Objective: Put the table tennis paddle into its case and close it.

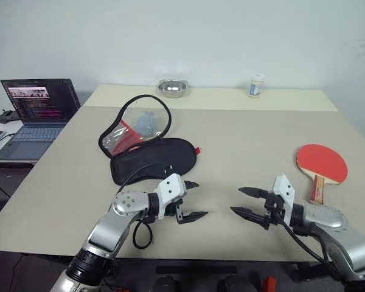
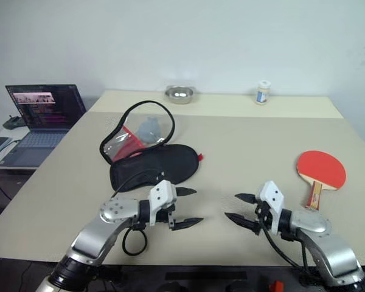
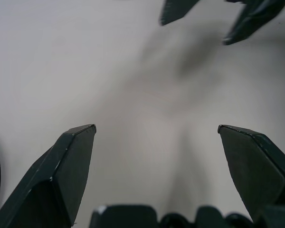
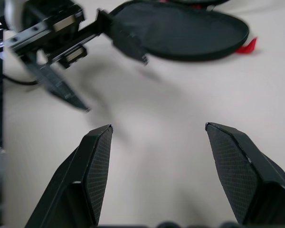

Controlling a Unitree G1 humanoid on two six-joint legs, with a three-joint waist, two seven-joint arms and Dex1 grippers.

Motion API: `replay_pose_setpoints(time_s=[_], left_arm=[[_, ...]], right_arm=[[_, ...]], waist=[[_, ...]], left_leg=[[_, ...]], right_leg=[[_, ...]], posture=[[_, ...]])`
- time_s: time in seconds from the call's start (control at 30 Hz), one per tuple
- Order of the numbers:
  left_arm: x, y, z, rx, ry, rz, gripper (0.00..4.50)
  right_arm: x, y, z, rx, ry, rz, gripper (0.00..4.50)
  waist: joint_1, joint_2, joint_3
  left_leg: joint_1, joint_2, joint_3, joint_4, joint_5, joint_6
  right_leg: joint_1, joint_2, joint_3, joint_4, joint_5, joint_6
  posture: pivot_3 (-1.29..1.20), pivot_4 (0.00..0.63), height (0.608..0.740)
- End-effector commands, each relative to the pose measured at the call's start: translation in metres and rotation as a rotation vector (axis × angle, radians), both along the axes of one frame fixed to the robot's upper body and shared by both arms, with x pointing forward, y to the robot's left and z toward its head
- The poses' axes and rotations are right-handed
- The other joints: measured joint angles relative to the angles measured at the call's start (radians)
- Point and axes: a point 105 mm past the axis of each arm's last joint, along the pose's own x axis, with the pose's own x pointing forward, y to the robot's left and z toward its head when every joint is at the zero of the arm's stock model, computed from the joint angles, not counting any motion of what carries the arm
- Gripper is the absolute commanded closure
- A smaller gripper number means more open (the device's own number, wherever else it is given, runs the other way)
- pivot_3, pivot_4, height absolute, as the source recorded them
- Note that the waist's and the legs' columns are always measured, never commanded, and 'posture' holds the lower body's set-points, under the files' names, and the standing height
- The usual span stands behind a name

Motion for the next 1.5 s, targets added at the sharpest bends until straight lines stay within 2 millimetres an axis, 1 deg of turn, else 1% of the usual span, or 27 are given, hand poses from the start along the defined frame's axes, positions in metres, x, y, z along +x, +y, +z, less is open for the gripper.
replay_pose_setpoints(time_s=[0.03, 0.1, 0.13, 0.2, 0.27, 0.37, 0.47, 0.57, 0.6, 0.63, 0.7, 0.77, 0.83, 0.9, 1.0, 1.1, 1.23, 1.37, 1.47, 1.5], left_arm=[[0.004, 0.004, -0.005, 0.003, 0.013, -0.005, 0.00], [0.007, 0.009, -0.012, 0.032, 0.003, -0.010, 0.00], [0.008, 0.010, -0.012, 0.028, -0.002, -0.012, 0.00], [0.012, 0.012, -0.001, -0.021, -0.005, -0.006, 0.00], [0.015, 0.019, 0.009, -0.040, -0.022, -0.004, 0.00], [0.020, 0.037, 0.019, -0.028, -0.032, 0.009, 0.00], [0.027, 0.059, 0.020, 0.029, -0.028, 0.038, 0.00], [0.040, 0.079, 0.024, 0.076, -0.068, 0.090, 0.00], [0.045, 0.082, 0.026, 0.089, -0.079, 0.103, 0.00], [0.047, 0.087, 0.026, 0.098, -0.083, 0.111, 0.00], [0.050, 0.103, 0.025, 0.141, -0.091, 0.133, 0.00], [0.061, 0.110, 0.023, 0.201, -0.096, 0.182, 0.00], [0.069, 0.116, 0.021, 0.270, -0.118, 0.203, 0.00], [0.072, 0.123, 0.022, 0.302, -0.131, 0.205, 0.00], [0.078, 0.133, 0.027, 0.317, -0.132, 0.233, 0.00], [0.081, 0.145, 0.024, 0.370, -0.129, 0.237, 0.00], [0.081, 0.155, 0.022, 0.397, -0.104, 0.227, 0.00], [0.072, 0.169, 0.011, 0.442, -0.022, 0.196, 0.00], [0.066, 0.176, 0.004, 0.462, 0.024, 0.177, 0.00], [0.065, 0.177, 0.003, 0.464, 0.029, 0.177, 0.36]], right_arm=[[-0.010, 0.001, 0.016, 0.004, -0.039, 0.017, 1.12], [-0.011, -0.001, 0.015, 0.001, -0.032, -0.006, 1.12], [-0.011, -0.002, 0.015, 0.006, -0.024, -0.019, 1.12], [-0.013, -0.002, 0.020, 0.019, -0.020, -0.028, 1.12], [-0.017, 0.000, 0.026, 0.031, -0.023, -0.030, 1.12], [-0.020, 0.002, 0.028, 0.034, -0.020, -0.036, 1.12], [-0.021, 0.008, 0.027, 0.036, 0.012, -0.016, 1.12], [-0.019, 0.012, 0.032, 0.041, 0.031, 0.015, 1.12], [-0.018, 0.012, 0.035, 0.043, 0.031, 0.023, 1.12], [-0.017, 0.015, 0.036, 0.046, 0.032, 0.029, 1.12], [-0.015, 0.024, 0.038, 0.040, 0.015, 0.033, 1.12], [-0.010, 0.014, 0.050, 0.030, -0.024, 0.024, 1.12], [-0.008, 0.008, 0.060, 0.033, -0.054, 0.018, 1.12], [-0.008, 0.011, 0.063, 0.040, -0.062, 0.020, 1.12], [-0.006, 0.017, 0.061, 0.040, -0.070, 0.033, 1.12], [-0.005, 0.023, 0.062, 0.047, -0.081, 0.040, 1.12], [-0.003, 0.026, 0.067, 0.053, -0.112, 0.048, 1.12], [0.000, 0.025, 0.072, 0.058, -0.140, 0.044, 1.12], [0.002, 0.023, 0.073, 0.064, -0.149, 0.030, 1.12], [0.002, 0.023, 0.073, 0.066, -0.151, 0.027, 1.10]], waist=[[0.000, 0.000, 0.000], [-0.002, 0.000, 0.000], [-0.002, 0.000, 0.000], [-0.002, 0.000, 0.000], [-0.001, -0.001, 0.000], [-0.002, -0.001, 0.000], [-0.003, -0.001, 0.000], [-0.003, -0.002, 0.001], [-0.003, -0.003, 0.002], [-0.002, -0.004, 0.002], [-0.002, -0.005, 0.003], [-0.002, -0.006, 0.003], [0.001, -0.008, 0.005], [0.002, -0.010, 0.005], [0.000, -0.012, 0.007], [-0.001, -0.012, 0.007], [-0.002, -0.012, 0.007], [-0.007, -0.012, 0.007], [-0.009, -0.012, 0.007], [-0.009, -0.012, 0.007]], left_leg=[[0.000, 0.000, 0.000, 0.000, 0.000, 0.000], [0.001, 0.000, 0.000, 0.001, 0.000, 0.000], [0.001, 0.000, 0.000, 0.001, 0.000, 0.000], [0.001, 0.000, 0.000, 0.001, 0.000, 0.000], [0.001, 0.000, 0.000, 0.001, 0.000, 0.000], [0.000, 0.001, -0.001, 0.000, 0.000, 0.000], [0.001, 0.001, 0.000, 0.000, 0.000, 0.000], [0.001, 0.000, 0.000, 0.000, 0.000, 0.000], [0.001, 0.000, 0.000, 0.000, 0.000, 0.000], [0.001, 0.000, 0.000, 0.001, 0.000, 0.000], [0.000, 0.000, -0.001, 0.001, 0.000, 0.000], [0.000, 0.001, -0.001, 0.000, 0.000, 0.000], [-0.001, 0.000, -0.001, 0.000, 0.000, 0.000], [-0.002, 0.000, -0.001, 0.000, 0.000, 0.000], [-0.002, 0.000, -0.001, 0.000, 0.000, 0.000], [-0.002, 0.000, -0.001, 0.000, 0.000, 0.000], [-0.002, 0.000, 0.000, 0.000, 0.000, 0.000], [-0.002, 0.000, 0.000, 0.000, 0.000, 0.000], [-0.001, 0.001, 0.000, 0.000, 0.000, 0.000], [-0.001, 0.001, 0.000, 0.000, 0.000, 0.000]], right_leg=[[0.000, 0.000, 0.000, 0.000, 0.000, 0.000], [0.000, 0.000, 0.000, 0.000, 0.000, 0.000], [0.000, 0.000, 0.000, 0.001, 0.000, 0.000], [0.000, 0.000, 0.000, 0.001, 0.000, 0.000], [0.000, 0.000, 0.000, 0.001, 0.000, 0.000], [0.000, 0.000, 0.000, 0.000, 0.000, 0.000], [0.000, 0.000, 0.000, 0.000, 0.000, 0.000], [0.000, 0.000, 0.000, 0.000, 0.000, 0.000], [0.000, 0.000, 0.000, 0.000, 0.000, 0.000], [0.000, 0.000, -0.001, 0.001, 0.000, 0.000], [0.000, 0.000, -0.001, 0.000, 0.000, 0.000], [0.000, 0.000, -0.001, 0.000, 0.000, -0.001], [-0.001, 0.000, -0.001, 0.000, 0.000, -0.001], [-0.001, -0.001, -0.002, -0.001, 0.000, -0.001], [-0.001, -0.001, -0.002, -0.001, 0.002, -0.004], [-0.002, -0.001, -0.003, 0.000, 0.002, -0.004], [-0.002, -0.001, -0.002, 0.000, 0.002, -0.004], [-0.002, -0.001, -0.003, 0.001, 0.002, -0.004], [-0.002, 0.000, -0.003, 0.001, 0.002, -0.005], [-0.002, 0.000, -0.003, 0.001, 0.002, -0.005]], posture=[[0.00, 0.150, 0.740], [0.00, 0.150, 0.740], [0.00, 0.150, 0.740], [0.00, 0.150, 0.740], [0.00, 0.150, 0.740], [0.00, 0.150, 0.740], [0.00, 0.150, 0.740], [0.00, 0.150, 0.740], [0.00, 0.150, 0.740], [0.00, 0.150, 0.740], [0.00, 0.150, 0.740], [0.00, 0.150, 0.740], [0.00, 0.150, 0.740], [0.00, 0.150, 0.740], [0.00, 0.150, 0.740], [0.00, 0.150, 0.740], [0.00, 0.150, 0.740], [0.00, 0.150, 0.740], [0.00, 0.150, 0.740], [0.00, 0.150, 0.740]])
